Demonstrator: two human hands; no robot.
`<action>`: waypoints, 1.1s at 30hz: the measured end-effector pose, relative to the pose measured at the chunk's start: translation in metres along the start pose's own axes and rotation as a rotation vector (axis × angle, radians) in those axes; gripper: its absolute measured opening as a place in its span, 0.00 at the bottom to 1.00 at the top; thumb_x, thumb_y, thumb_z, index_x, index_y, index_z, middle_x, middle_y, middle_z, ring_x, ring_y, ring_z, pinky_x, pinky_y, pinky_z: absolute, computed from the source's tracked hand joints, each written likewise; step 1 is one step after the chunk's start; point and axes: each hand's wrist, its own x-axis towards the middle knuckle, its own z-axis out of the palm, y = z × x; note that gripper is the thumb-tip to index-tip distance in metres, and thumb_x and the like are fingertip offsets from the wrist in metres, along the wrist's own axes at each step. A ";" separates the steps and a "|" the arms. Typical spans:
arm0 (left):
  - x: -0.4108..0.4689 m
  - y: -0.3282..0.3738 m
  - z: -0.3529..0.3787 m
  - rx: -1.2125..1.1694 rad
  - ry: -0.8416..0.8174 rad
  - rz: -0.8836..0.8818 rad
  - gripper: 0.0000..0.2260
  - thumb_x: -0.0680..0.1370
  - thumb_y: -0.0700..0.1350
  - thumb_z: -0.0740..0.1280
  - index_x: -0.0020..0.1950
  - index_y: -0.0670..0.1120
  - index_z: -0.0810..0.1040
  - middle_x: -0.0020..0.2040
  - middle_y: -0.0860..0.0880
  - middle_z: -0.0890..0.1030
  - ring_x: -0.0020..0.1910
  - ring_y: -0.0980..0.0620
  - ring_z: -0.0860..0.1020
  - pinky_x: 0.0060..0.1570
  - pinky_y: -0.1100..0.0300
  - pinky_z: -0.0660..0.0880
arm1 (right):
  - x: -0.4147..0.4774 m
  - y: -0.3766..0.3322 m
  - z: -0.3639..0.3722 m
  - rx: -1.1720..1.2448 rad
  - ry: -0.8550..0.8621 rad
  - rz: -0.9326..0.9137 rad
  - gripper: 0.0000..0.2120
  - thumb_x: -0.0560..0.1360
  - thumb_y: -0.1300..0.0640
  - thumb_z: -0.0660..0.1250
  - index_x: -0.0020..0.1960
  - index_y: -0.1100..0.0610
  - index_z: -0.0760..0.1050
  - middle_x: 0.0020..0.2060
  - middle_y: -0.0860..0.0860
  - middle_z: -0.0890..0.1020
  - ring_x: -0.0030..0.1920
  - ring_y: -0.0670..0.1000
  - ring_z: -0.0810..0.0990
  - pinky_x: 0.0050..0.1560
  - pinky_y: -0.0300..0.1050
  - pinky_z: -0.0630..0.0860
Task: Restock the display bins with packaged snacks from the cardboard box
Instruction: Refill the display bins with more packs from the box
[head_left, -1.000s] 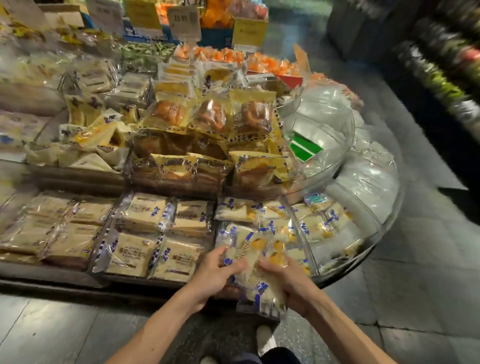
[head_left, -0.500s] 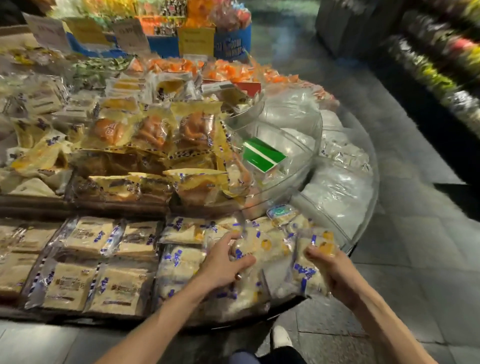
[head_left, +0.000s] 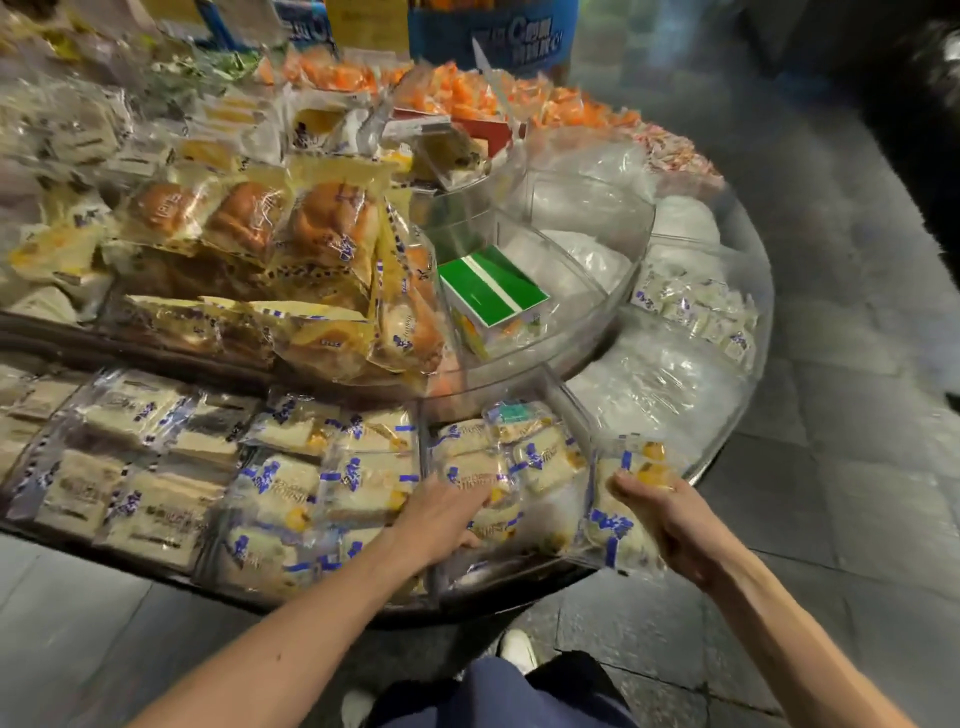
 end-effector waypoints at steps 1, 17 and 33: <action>0.001 0.002 0.002 0.006 -0.007 -0.012 0.23 0.76 0.53 0.72 0.66 0.48 0.69 0.52 0.46 0.83 0.54 0.45 0.80 0.64 0.49 0.68 | 0.002 0.001 -0.001 -0.001 -0.016 0.030 0.20 0.74 0.61 0.72 0.61 0.74 0.76 0.57 0.68 0.81 0.59 0.68 0.80 0.62 0.60 0.78; 0.013 0.061 -0.036 -1.292 0.010 -0.126 0.17 0.77 0.58 0.68 0.53 0.45 0.77 0.47 0.43 0.84 0.38 0.50 0.81 0.36 0.56 0.78 | 0.018 -0.003 0.014 -0.105 -0.048 -0.035 0.21 0.69 0.61 0.74 0.60 0.68 0.78 0.52 0.64 0.85 0.51 0.61 0.85 0.49 0.51 0.83; 0.045 0.052 -0.046 -0.576 0.305 -0.081 0.14 0.74 0.48 0.72 0.59 0.53 0.76 0.50 0.52 0.82 0.49 0.48 0.79 0.48 0.55 0.74 | 0.013 -0.036 -0.040 0.111 0.232 -0.042 0.21 0.76 0.51 0.70 0.64 0.62 0.76 0.54 0.62 0.84 0.47 0.61 0.84 0.41 0.55 0.83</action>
